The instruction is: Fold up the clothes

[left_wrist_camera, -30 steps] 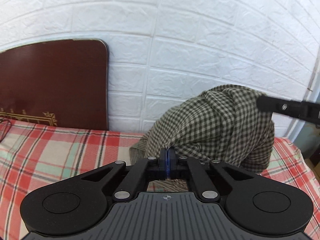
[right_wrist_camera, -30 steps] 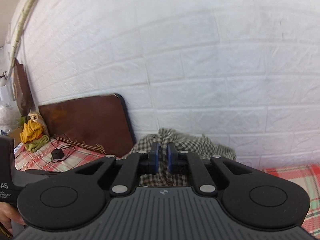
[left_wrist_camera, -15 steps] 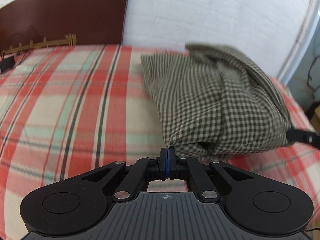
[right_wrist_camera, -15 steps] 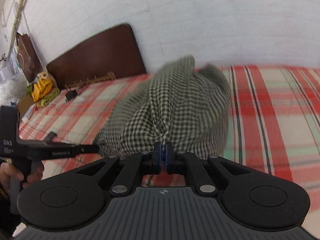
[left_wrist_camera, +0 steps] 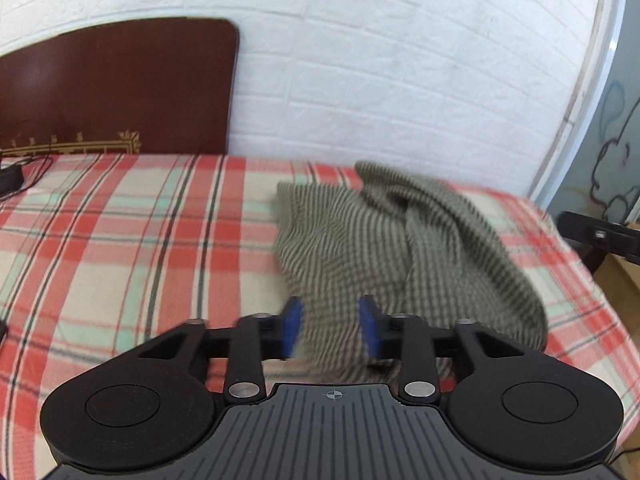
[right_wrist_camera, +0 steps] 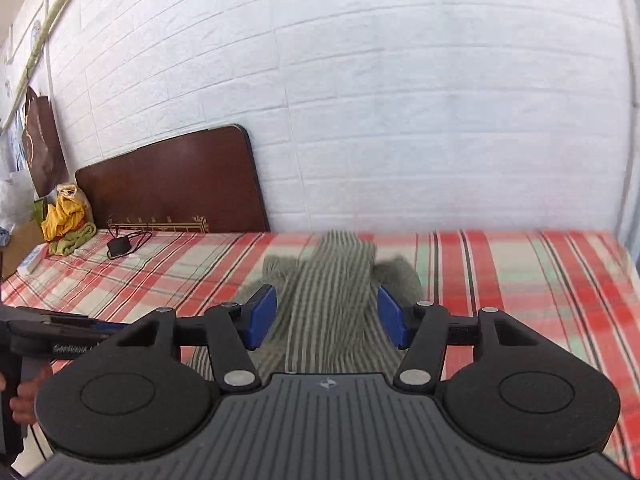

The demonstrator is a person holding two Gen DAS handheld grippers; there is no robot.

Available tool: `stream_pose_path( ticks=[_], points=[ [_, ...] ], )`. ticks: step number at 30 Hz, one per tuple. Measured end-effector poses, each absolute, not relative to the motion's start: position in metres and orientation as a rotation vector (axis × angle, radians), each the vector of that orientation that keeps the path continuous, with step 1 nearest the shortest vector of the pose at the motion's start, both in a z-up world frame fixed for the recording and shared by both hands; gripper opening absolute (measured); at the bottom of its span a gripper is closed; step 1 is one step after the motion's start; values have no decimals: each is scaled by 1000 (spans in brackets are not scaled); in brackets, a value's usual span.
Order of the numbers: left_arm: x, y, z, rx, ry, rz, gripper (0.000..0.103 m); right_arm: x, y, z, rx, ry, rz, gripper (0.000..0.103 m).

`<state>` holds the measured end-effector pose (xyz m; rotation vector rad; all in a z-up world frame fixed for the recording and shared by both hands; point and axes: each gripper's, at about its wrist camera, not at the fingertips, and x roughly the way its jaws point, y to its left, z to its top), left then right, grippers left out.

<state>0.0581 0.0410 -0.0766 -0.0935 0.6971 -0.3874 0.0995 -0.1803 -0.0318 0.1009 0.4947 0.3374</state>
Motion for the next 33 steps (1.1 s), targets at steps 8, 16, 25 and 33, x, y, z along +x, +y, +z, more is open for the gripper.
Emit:
stream_pose_path(
  ticks=[8,16,25,33],
  points=[
    [81,-3,-89,-65,687,-477,78,210,-132,-48,42,670,322,58],
    [94,3,-109,-128,747,-509,67,255,-110,-77,-61,837,270,3],
    [70,1,-80,-103,680,-545,8,177,-144,3,7,571,300,3],
    [8,3,-59,-52,630,-658,8,42,-210,36,115,433,357,3]
  ],
)
